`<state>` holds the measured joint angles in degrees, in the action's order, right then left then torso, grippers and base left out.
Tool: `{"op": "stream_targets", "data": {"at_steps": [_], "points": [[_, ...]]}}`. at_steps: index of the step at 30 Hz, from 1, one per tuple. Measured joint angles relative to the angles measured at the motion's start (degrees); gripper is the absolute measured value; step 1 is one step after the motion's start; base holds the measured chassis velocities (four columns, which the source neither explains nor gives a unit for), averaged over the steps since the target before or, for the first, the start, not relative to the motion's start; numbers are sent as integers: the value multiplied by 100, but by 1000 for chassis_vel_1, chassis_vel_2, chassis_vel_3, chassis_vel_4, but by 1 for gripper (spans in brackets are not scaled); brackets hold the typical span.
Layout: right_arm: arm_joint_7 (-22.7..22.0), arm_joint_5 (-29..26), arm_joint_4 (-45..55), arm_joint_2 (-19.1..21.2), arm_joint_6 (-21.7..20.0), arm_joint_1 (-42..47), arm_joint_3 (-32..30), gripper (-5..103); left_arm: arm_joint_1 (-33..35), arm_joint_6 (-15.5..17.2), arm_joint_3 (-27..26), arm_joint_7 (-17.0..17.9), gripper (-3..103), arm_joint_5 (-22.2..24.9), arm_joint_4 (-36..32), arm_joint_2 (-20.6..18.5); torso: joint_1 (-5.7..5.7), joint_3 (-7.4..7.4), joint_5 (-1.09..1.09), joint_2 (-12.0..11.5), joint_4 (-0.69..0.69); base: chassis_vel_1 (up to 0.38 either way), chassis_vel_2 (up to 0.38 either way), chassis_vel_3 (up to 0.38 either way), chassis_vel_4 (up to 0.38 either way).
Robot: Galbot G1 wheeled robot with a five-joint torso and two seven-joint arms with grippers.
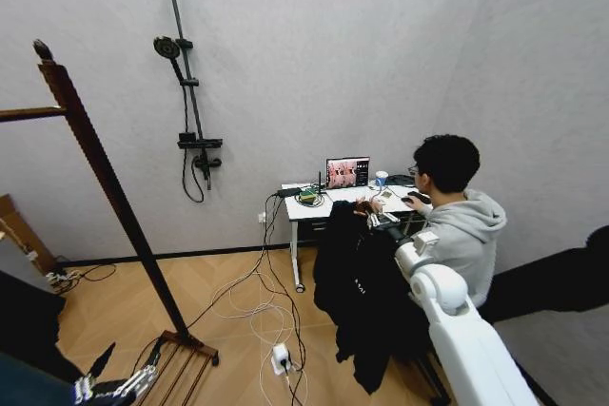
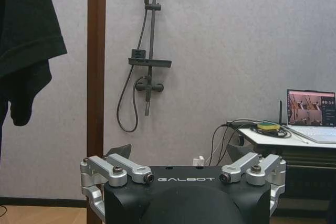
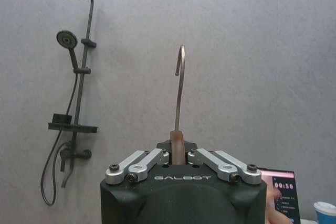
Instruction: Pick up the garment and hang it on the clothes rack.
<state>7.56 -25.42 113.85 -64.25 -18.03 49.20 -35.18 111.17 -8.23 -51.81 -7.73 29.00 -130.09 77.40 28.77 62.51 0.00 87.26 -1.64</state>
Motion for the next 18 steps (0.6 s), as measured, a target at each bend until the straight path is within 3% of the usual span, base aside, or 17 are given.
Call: {"op": "stream_targets", "data": {"at_steps": [9,18], "points": [[-717,-442,1132,-104,-548,287,565,9,0,0,0,0,100,0,0,0,0,0,0,0,0,0,0,0,0],[-456,-712,1628,264,-877,632,808,9,0,0,0,-1,100,0,0,0,0,0,-1,0,0,0,0,0,0]]}}
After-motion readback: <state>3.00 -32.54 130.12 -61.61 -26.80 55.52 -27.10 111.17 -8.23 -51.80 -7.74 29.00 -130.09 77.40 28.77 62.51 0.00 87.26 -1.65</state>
